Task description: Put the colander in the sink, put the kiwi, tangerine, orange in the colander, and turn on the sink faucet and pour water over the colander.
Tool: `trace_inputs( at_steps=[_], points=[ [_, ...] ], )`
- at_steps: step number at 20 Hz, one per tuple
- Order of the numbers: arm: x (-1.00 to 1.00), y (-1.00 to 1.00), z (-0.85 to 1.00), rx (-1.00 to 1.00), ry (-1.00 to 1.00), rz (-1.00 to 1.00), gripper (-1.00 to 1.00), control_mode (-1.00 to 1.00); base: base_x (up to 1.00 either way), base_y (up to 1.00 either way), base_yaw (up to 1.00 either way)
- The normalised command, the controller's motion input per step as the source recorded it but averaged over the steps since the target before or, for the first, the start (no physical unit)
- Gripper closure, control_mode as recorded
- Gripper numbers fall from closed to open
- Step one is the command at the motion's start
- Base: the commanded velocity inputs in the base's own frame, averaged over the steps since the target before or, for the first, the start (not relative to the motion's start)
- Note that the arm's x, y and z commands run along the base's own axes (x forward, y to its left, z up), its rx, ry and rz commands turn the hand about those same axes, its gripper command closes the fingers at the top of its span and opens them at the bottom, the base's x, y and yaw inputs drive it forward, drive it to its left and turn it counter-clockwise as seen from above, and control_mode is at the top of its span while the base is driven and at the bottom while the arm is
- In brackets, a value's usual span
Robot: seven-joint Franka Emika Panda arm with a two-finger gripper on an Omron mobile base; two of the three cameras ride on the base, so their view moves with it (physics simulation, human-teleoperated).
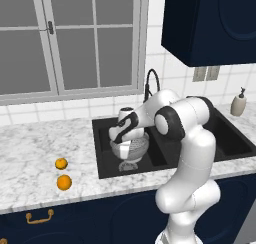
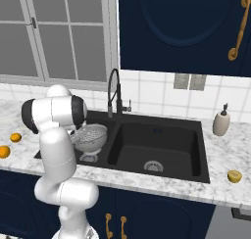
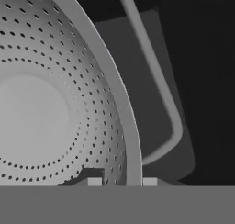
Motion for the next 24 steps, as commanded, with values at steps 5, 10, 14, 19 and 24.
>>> trace_inputs(
  at_steps=[5, 10, 14, 19, 24],
  points=[
    [-0.03, 0.15, -0.07, 0.0, 0.0, 0.01, 1.0, -1.0, 0.0, 0.0, 0.0],
    [-0.09, 0.0, -0.11, 0.0, 0.0, 0.0, 1.0, -1.0, 0.0, 0.0, 0.0],
    [0.0, -0.09, -0.32, 0.0, -0.04, -0.02, 1.0, -1.0, 0.0, 0.0, 0.0],
    [0.0, -0.27, -0.22, 0.0, -0.04, -0.08, 1.0, -1.0, 0.0, 0.0, 0.0],
    [0.06, -0.18, -0.04, 0.0, -0.01, -0.19, 1.0, -1.0, 0.0, 0.0, 0.0]
  ],
)
